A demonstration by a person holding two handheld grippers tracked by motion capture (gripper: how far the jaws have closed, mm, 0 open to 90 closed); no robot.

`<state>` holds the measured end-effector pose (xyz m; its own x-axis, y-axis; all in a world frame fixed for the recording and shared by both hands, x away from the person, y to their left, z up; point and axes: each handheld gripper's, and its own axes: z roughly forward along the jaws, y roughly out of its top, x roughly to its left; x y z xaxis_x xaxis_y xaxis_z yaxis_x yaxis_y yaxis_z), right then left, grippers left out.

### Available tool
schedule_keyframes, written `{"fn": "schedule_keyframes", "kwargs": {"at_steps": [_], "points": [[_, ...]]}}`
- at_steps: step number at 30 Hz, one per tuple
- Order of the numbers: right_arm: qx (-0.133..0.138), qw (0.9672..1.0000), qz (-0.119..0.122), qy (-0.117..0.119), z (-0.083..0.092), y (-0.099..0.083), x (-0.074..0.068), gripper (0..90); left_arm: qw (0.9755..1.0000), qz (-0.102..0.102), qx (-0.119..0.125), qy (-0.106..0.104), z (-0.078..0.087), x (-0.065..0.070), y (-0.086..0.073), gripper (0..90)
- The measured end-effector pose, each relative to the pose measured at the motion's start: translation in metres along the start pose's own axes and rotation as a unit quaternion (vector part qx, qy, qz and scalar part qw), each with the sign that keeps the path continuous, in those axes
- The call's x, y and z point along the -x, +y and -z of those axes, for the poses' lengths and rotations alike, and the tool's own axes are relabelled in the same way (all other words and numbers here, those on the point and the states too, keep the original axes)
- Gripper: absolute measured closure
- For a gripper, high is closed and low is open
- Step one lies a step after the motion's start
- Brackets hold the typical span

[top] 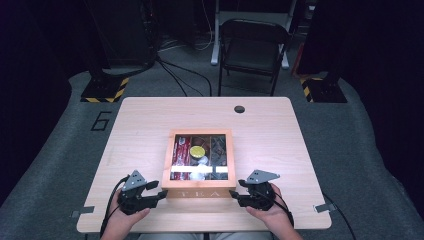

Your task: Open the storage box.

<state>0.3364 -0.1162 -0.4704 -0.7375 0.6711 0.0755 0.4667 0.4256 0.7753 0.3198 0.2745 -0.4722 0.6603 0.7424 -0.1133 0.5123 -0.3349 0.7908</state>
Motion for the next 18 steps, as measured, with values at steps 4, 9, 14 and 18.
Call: {"fn": "schedule_keyframes", "kwargs": {"at_steps": [4, 9, 14, 18], "points": [[-0.003, 1.0000, 0.002, 0.000, -0.0029, -0.0011, -0.0012, 48.1, 1.0000, 0.000, 0.000, 0.000, -0.0028, -0.0002, -0.0010, 49.3], [-0.001, 1.0000, 0.001, 0.002, -0.0047, -0.0007, -0.0015, 51.1, 1.0000, -0.005, 0.000, 0.002, -0.0069, 0.0019, -0.0006, 51.7], [-0.002, 1.0000, 0.007, 0.003, -0.0061, -0.0005, -0.0009, 54.4, 1.0000, -0.008, -0.003, 0.002, -0.0096, 0.0035, -0.0001, 53.1], [-0.005, 1.0000, 0.005, 0.004, -0.0075, -0.0006, -0.0006, 55.3, 1.0000, -0.009, -0.001, 0.002, -0.0089, 0.0031, 0.0002, 53.5]]}}
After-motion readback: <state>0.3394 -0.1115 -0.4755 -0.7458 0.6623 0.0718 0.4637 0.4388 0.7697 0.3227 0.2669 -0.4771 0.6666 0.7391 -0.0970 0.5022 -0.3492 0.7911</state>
